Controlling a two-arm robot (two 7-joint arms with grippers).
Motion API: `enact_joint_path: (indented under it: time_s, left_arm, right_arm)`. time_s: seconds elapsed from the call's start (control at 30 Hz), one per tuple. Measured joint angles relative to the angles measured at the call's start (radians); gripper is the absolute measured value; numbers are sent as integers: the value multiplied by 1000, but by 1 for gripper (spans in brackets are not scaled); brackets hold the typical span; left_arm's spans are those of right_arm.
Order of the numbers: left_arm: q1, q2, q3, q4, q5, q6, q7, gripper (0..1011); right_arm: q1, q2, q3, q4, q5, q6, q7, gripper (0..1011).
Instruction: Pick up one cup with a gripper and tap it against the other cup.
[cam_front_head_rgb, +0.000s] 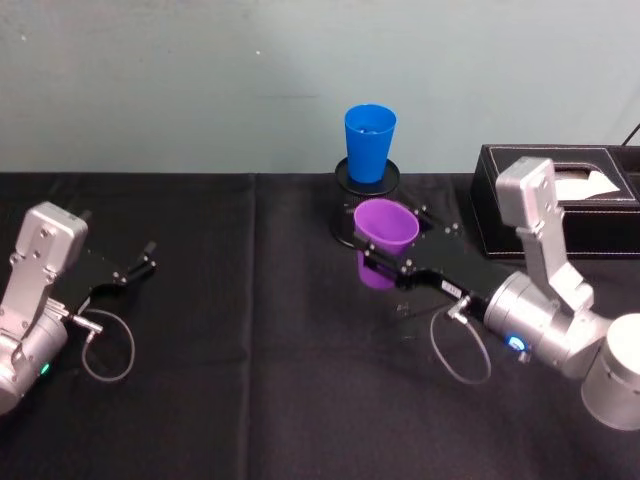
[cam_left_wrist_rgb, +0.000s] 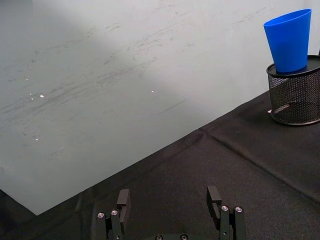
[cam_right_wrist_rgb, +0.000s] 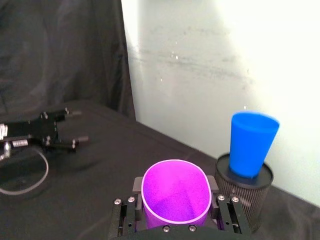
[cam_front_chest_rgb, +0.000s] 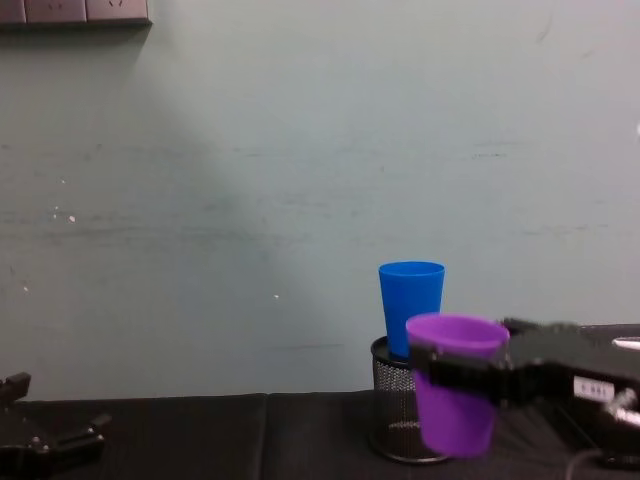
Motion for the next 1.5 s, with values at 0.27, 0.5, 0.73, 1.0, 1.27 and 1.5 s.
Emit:
enact_joint_path:
  time_s: [0.27,0.5,0.73,1.0,1.27,1.5]
  left_arm:
    - [0,0,0,0,0,0,0,1000]
    - [0,0,0,0,0,0,0,1000]
    - [0,0,0,0,0,0,0,1000]
    - [0,0,0,0,0,0,0,1000]
    - [0,0,0,0,0,0,0,1000]
    - [0,0,0,0,0,0,0,1000]
  right_arm:
    - [21,1,28,-63,16,67,1,730]
    - [22,0,31,-68,18,74,0,730]
    - [21,-1,29,-64,17,69,0,730]
    - [21,-1,28,-62,16,68,0,730]
    - [20,-1,27,-61,14,67,0,730]
    - [20,-1,27,-60,13,66,0,730]
